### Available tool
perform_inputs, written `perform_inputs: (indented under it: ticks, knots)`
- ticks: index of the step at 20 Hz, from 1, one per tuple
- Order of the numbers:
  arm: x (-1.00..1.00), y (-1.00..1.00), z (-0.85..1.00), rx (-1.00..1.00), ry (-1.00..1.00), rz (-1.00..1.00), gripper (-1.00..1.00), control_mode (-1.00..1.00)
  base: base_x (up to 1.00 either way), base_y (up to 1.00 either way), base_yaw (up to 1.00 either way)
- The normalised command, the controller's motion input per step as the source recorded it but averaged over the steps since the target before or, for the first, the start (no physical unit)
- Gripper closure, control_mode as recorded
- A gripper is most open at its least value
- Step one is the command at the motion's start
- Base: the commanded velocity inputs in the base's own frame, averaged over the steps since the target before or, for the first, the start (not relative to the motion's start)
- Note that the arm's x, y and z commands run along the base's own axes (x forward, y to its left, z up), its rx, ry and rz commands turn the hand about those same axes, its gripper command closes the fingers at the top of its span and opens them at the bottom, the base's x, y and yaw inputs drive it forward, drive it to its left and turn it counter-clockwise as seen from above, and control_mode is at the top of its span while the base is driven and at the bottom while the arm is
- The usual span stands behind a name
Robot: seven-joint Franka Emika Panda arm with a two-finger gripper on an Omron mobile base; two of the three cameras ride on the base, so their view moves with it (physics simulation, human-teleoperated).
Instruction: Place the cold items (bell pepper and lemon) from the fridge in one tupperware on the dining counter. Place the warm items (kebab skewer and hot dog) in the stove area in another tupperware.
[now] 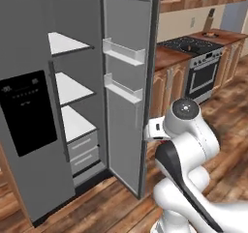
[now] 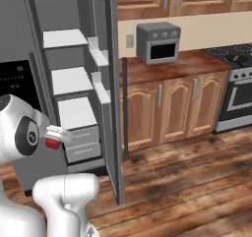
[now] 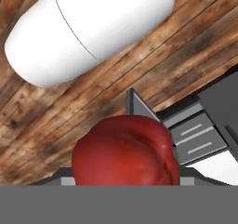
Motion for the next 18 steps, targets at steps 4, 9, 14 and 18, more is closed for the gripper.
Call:
perform_inputs:
  ticks: [4,9,14,18]
  knots:
    - [0.00,0.00,0.00,0.00,0.00,0.00,1.00,1.00,-1.00,-0.03,-0.30]
    - [0.00,0.00,0.00,0.00,0.00,0.00,1.00,1.00,-1.00,0.00,-0.26]
    - [0.00,0.00,0.00,0.00,0.00,0.00,1.00,1.00,-1.00,-0.11,-0.15]
    - [0.00,0.00,0.00,0.00,0.00,0.00,1.00,1.00,-0.98,-0.22,-0.11]
